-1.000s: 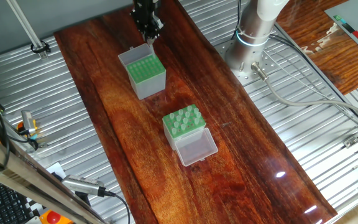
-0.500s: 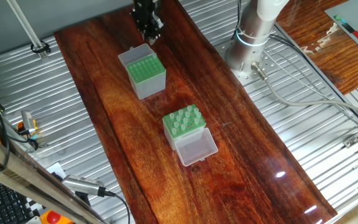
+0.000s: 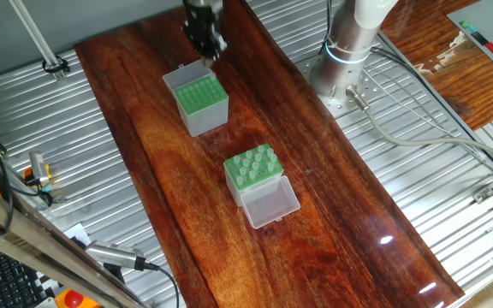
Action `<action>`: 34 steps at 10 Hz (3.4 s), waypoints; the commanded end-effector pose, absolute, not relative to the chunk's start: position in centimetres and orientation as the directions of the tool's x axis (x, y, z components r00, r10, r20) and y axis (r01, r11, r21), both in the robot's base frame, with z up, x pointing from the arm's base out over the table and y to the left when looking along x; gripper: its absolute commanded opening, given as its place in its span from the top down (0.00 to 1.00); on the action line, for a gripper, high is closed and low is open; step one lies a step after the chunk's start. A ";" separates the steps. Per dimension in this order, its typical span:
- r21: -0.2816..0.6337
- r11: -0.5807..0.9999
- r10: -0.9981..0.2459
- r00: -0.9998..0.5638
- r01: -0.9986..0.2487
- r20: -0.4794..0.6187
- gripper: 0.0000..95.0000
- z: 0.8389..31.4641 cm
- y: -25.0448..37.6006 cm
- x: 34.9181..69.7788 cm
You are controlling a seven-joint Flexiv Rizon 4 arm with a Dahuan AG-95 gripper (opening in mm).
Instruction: Transfer all large pipette tips from one holder to another
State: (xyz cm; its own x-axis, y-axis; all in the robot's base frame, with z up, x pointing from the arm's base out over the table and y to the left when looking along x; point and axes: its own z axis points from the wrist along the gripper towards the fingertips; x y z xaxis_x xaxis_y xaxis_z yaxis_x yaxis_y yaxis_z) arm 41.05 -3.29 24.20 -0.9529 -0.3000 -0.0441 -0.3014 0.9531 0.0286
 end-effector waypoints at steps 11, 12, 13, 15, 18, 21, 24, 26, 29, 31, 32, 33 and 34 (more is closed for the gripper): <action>0.003 0.985 -0.171 -0.985 -0.171 0.020 1.00 20.2 9.3 42.3; 0.013 0.970 -0.242 -0.970 -0.241 0.040 1.00 20.2 9.3 42.3; 0.022 0.957 -0.291 -0.956 -0.291 0.046 1.00 20.2 9.3 42.3; 0.044 0.944 -0.330 -0.943 -0.328 0.037 1.00 20.1 9.7 42.4; 0.019 0.980 -0.199 -0.979 -0.198 0.041 1.00 18.2 17.7 43.1; 0.024 0.972 -0.233 -0.972 -0.232 0.040 1.00 18.2 17.7 43.1; 0.072 0.965 -0.254 -0.967 -0.252 0.023 1.00 18.2 18.3 43.2; 0.099 0.972 -0.214 -0.977 -0.211 0.018 0.80 17.2 20.1 44.1; 0.104 0.979 -0.181 -0.983 -0.178 0.025 0.80 16.6 21.5 46.2; 0.103 0.980 -0.175 -0.984 -0.171 0.025 0.80 16.5 21.8 46.6; 0.100 0.981 -0.173 -0.985 -0.169 0.026 0.80 16.3 21.9 46.6; 0.097 0.981 -0.170 -0.985 -0.166 0.027 0.80 16.2 21.9 46.7; 0.094 0.982 -0.169 -0.985 -0.166 0.028 0.80 16.0 21.8 46.6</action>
